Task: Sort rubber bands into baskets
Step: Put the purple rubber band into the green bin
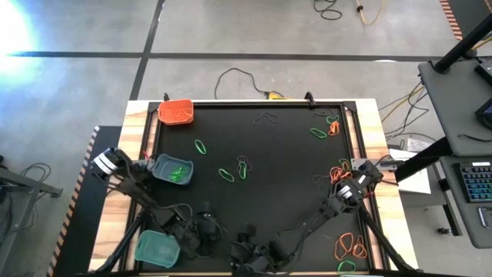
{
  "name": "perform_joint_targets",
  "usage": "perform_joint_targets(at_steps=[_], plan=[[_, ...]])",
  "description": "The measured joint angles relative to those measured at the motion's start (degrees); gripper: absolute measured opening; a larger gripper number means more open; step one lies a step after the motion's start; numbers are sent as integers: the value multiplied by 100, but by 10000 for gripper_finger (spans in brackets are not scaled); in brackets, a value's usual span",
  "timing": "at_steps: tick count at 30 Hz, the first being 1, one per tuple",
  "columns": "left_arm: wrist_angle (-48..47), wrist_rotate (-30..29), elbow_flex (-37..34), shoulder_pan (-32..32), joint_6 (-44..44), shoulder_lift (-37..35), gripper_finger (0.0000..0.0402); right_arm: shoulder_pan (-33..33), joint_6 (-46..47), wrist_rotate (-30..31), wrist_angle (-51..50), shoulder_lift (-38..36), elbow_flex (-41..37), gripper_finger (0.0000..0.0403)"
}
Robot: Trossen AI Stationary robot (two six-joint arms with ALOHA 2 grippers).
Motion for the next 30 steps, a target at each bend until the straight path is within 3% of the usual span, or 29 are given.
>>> perform_joint_targets(at_steps=[9,13,19,22,25,30], plan=[[577,-65,24,89,24,507,196,52,-17,67,105,0,-9,199],[653,-62,30,103,-16,602,144,52,-48,67,108,0,-9,199],[678,-86,28,117,-28,617,25,54,-59,67,106,0,-9,199],[635,-65,27,120,92,479,8,56,-59,41,104,0,-9,199],[24,-13,82,18,331,112,5,72,-60,2,102,0,-11,199],[-1864,-38,662,-309,333,-1005,1,132,-62,-5,95,2,-11,199]])
